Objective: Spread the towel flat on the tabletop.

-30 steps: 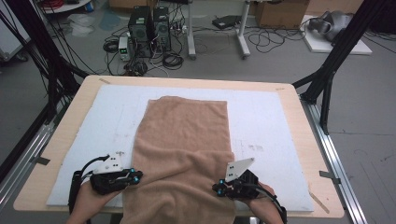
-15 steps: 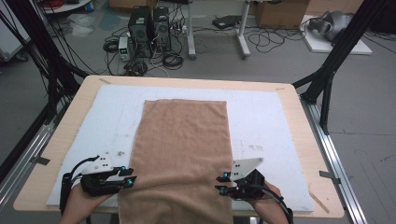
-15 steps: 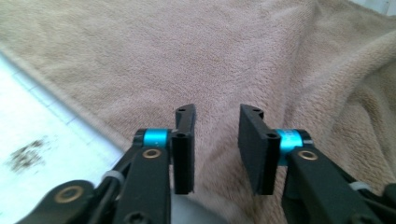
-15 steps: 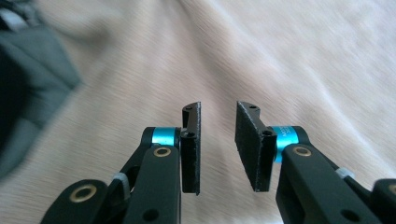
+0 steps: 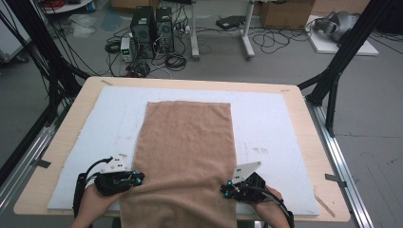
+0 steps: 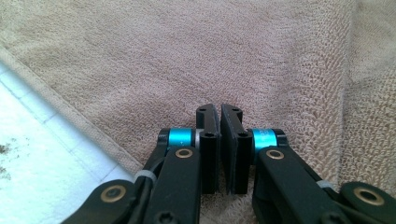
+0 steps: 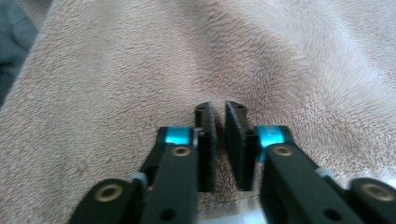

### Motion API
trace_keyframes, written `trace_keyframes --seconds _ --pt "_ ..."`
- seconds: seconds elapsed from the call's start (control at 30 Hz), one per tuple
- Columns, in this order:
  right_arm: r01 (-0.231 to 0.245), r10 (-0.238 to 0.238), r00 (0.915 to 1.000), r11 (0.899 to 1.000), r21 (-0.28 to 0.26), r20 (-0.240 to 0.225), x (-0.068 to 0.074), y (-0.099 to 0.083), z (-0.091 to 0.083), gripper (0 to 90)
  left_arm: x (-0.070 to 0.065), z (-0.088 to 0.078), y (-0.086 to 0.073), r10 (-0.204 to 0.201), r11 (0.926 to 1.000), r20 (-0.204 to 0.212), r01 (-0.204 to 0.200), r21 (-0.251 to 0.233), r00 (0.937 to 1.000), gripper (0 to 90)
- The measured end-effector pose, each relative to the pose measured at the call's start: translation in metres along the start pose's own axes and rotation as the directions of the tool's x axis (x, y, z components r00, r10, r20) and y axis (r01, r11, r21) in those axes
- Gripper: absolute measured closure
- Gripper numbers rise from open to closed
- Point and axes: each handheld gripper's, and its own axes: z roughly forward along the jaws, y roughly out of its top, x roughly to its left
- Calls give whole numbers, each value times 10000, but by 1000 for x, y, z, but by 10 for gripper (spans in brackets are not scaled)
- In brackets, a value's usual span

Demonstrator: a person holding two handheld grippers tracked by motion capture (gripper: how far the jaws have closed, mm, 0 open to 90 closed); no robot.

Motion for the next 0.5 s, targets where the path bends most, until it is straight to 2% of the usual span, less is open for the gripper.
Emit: trace_keyframes --seconds 0.03,0.1,0.17,0.23,0.3,0.37,0.4,0.43,0.5 --pt "128 -128 9999 9999 110 -17 2 1 0 838 0 -2 1 96 10000 12 -96 -19 10000 848" --pt "209 -206 9996 9997 128 -187 3 3 -3 760 1 -5 5 39 9999 -100 -40 -163 9999 769" --pt "85 -84 10000 9994 -333 27 1 6 -9 668 5 -7 10 -129 9995 -231 122 -308 9996 700" --pt "33 6 9985 9975 -704 552 -5 9 -15 615 10 -7 13 -286 9991 -527 269 -327 9982 647" --pt "-190 281 9936 9963 -838 1094 -16 13 -19 595 15 -3 14 -365 9992 -685 352 -195 9970 593" --pt "-538 648 9857 9958 -739 1557 -30 16 -19 562 17 2 14 -319 9992 -809 337 210 9962 589" --pt "-735 832 9832 9952 -649 1622 -37 16 -17 544 18 6 13 -231 9985 -918 276 476 9955 587" --pt "-917 1010 9823 9936 -653 1575 -43 16 -13 541 17 8 12 -131 9990 -979 172 411 9951 590" --pt "-1116 1162 9824 9930 -400 1460 -49 15 -4 553 18 8 12 -520 9979 -1051 556 318 9931 625"
